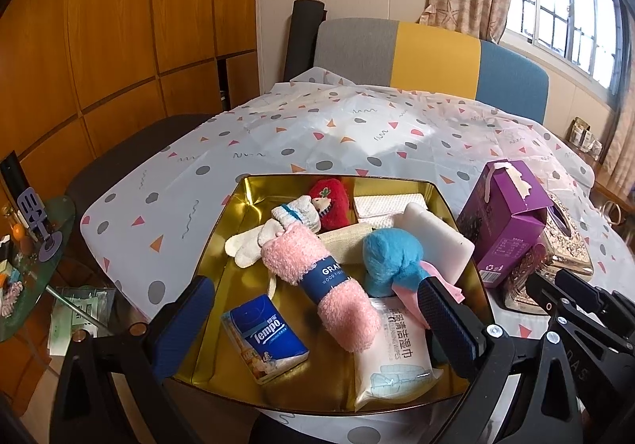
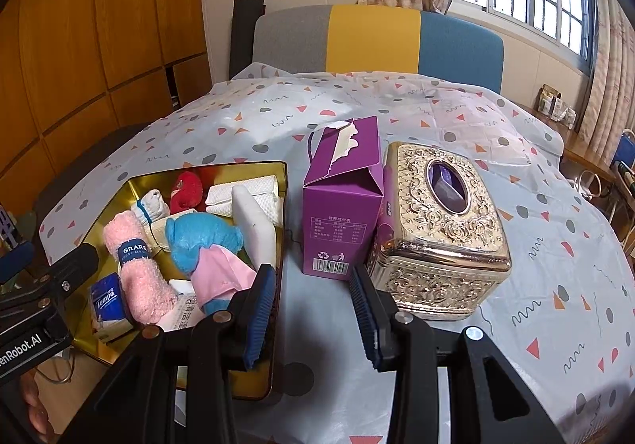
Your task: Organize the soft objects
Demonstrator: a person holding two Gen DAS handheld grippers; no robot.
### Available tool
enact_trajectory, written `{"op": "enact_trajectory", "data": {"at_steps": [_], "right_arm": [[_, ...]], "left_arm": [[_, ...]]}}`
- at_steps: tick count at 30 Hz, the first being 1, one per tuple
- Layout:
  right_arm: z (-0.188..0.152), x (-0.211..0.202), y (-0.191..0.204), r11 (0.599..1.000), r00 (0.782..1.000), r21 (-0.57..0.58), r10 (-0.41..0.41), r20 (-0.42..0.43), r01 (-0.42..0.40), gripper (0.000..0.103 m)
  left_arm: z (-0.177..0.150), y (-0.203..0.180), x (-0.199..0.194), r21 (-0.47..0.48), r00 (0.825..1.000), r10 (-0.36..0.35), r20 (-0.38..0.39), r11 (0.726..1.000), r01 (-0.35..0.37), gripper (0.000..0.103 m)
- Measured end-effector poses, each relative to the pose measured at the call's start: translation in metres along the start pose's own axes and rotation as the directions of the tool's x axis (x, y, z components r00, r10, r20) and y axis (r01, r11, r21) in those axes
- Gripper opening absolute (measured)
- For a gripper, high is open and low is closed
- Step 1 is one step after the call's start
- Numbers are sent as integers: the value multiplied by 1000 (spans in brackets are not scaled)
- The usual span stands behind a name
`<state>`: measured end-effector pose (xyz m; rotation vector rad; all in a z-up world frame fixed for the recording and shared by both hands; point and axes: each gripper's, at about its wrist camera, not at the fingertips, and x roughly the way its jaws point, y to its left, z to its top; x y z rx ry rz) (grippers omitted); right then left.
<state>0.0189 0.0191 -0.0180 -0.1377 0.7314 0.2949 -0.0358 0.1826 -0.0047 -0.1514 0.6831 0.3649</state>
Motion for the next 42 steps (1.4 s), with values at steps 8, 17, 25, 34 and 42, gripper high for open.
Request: {"op": "enact_trajectory", "data": {"at_steps": [8,17,25,34,42], "right_arm": [[-2,2,1,1000,1000,-2,2,-9,-2,39],[-2,2,0,1000,1000,1,2,-8,-1,39],[-2,2,0,1000,1000,4,-1,-7,1,39],[-3,2,0,1000,1000,7,-1,-9,1,39],[-3,2,-1,1000,1000,7,-1,-10,1,39]], "left_arm": [[-1,0,0,2,1000,-3,-6,1000,3,103],[-2,-1,0,5,1000,-2,-9,1000,2,103],[-3,-1,1,10,1000,-1,-15,1000,1,103],[-3,-1,1,10,1000,-2,-16,1000,3,103],[-3,-3,1,15,1000,-6,-20,1000,6,103]]}}
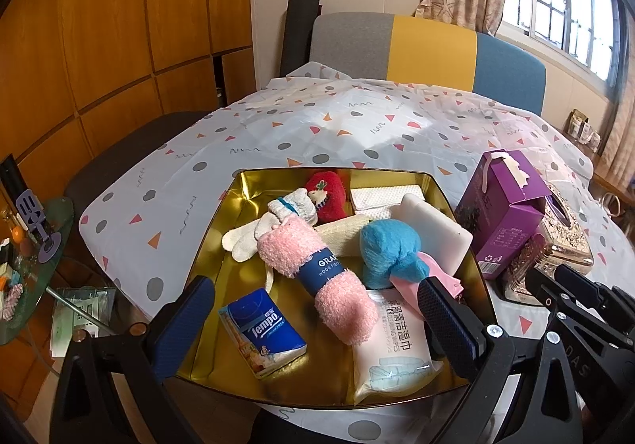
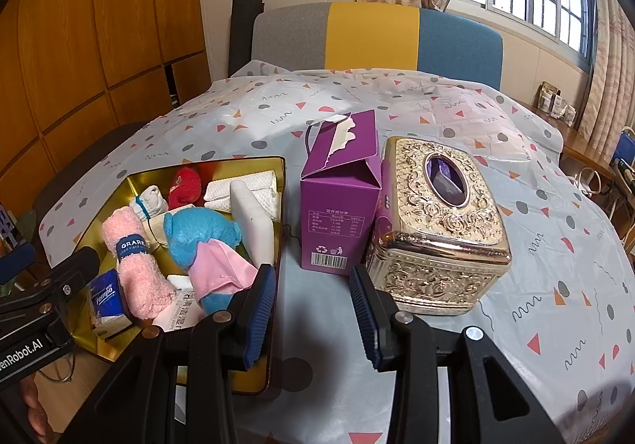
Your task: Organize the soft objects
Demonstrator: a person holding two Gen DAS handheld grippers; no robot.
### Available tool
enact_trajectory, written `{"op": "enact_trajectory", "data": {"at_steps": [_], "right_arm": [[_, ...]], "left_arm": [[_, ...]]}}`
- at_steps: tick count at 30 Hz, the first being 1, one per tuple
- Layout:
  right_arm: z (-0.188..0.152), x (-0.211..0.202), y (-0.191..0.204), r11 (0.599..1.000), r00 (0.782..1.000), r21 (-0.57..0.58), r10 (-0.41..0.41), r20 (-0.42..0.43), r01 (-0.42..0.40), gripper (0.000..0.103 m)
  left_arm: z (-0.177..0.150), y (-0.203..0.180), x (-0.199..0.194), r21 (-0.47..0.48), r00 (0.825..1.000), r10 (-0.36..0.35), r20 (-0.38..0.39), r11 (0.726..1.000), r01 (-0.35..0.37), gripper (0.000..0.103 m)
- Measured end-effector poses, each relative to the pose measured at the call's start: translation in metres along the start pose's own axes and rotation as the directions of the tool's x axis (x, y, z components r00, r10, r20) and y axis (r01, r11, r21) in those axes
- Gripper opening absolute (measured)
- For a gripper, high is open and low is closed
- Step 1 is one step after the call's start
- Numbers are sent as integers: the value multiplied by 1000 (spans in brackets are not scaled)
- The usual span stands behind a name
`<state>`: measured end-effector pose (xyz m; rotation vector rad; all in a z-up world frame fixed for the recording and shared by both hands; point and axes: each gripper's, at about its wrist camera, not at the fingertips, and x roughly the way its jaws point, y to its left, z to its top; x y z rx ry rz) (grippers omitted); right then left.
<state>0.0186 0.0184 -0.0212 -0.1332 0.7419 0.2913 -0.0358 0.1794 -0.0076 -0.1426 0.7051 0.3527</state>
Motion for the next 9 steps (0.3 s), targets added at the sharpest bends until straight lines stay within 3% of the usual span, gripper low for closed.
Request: {"op": "enact_trajectory", "data": {"at_steps": [9], "right_arm": [[-1,0,-3,1000,1000,7,-4,3,4,39]], "left_arm": [[-1,-3,-4,30,999,-22,29,999,21,103]]}}
